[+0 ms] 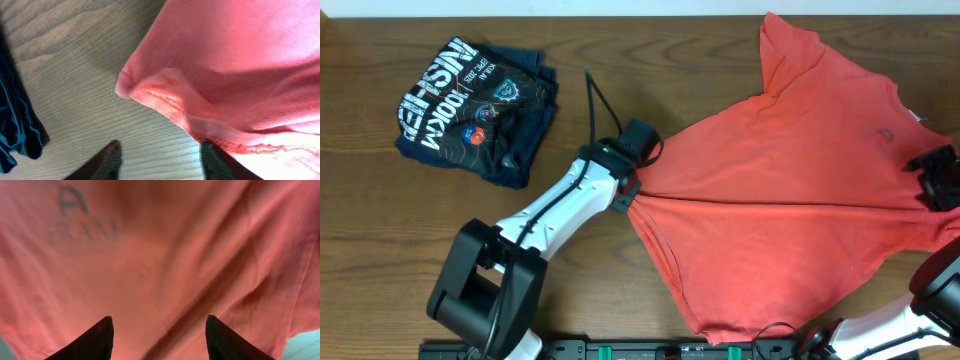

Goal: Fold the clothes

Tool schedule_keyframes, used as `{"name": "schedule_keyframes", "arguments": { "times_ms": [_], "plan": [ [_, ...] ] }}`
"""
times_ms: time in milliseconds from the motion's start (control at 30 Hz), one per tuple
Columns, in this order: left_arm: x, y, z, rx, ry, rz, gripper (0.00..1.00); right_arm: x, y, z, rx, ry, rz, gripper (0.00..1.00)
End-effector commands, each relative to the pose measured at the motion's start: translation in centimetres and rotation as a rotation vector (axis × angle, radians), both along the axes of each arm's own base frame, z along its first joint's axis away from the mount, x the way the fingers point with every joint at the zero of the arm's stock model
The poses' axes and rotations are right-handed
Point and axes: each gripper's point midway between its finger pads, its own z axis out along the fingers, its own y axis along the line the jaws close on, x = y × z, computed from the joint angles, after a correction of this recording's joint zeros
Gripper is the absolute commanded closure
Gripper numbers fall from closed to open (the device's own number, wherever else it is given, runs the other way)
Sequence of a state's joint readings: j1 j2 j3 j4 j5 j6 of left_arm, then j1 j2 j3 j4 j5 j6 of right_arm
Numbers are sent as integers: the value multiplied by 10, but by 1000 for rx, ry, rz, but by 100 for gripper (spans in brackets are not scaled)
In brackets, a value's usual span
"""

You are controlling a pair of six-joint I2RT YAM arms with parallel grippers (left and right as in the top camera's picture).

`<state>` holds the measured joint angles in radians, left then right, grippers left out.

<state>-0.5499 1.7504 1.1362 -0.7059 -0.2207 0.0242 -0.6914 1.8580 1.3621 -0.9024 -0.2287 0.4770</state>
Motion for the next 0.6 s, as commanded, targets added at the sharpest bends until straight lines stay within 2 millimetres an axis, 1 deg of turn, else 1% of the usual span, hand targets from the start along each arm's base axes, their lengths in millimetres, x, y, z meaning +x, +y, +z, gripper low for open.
{"name": "schedule_keyframes", "arguments": {
  "times_ms": [0, 67, 133, 167, 233, 300, 333, 367, 433, 467, 567],
  "plan": [
    [9, 0, 5, -51, -23, 54, 42, -11, 9, -16, 3, 40, 13, 44],
    [15, -14, 5, -138, -24, 44, 41, -16, 14, -26, 21, 55, -17, 45],
    [18, -31, 5, -218, -19, -17, 41, -23, 19, -36, 38, 70, -35, 47],
    [20, -36, 4, -241, -25, -46, 38, -27, 23, -43, 46, 79, -36, 48],
    [23, -38, -2, -245, -36, -52, 37, -31, 28, -49, 62, 87, -39, 51],
    [23, -36, -14, -228, -19, -71, 38, -36, 33, -55, 76, 94, -37, 56],
    [24, -35, -21, -219, -7, -77, 44, -37, 34, -57, 77, 96, -37, 59],
    [25, -33, -27, -210, 3, -83, 53, -38, 35, -58, 78, 97, -37, 61],
    [31, -26, -42, -183, 10, -67, 69, -38, 35, -59, 78, 97, -37, 62],
    [33, -21, -50, -172, 17, -54, 75, -37, 35, -59, 80, 95, -36, 61],
    [32, -7, -69, -152, 59, -18, 85, -35, 37, -58, 89, 83, -34, 60]
  ]
}}
